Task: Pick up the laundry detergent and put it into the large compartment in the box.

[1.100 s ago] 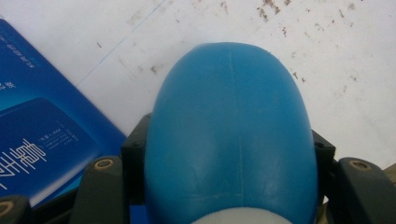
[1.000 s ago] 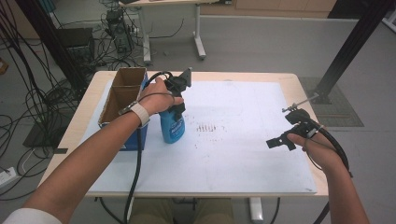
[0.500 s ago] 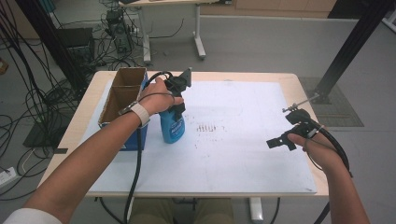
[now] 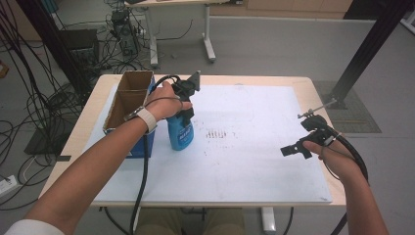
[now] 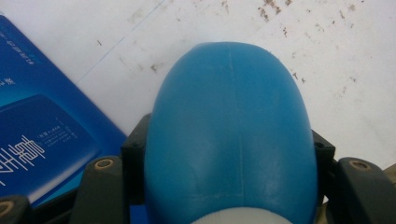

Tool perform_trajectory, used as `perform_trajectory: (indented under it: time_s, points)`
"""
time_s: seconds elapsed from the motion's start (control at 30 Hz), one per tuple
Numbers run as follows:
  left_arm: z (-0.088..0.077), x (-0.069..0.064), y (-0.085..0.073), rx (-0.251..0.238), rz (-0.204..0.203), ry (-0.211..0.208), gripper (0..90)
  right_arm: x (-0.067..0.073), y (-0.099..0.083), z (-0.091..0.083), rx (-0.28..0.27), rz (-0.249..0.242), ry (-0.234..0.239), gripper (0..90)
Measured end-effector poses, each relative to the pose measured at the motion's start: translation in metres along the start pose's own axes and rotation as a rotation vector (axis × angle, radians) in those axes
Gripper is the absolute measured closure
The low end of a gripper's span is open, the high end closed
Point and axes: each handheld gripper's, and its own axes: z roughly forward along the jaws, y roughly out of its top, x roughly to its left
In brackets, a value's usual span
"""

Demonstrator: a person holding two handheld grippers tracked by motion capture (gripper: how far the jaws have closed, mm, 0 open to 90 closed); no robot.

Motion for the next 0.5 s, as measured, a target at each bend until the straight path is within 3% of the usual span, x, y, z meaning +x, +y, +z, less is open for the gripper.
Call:
perform_trajectory:
  time_s: [0.5]
  points:
    - [-0.0031, -0.003, -0.0022, -0.008, 0.005, 0.008, 38.9, -0.0001, -0.004, -0.003, -0.006, 0.004, -0.002, 7.8]
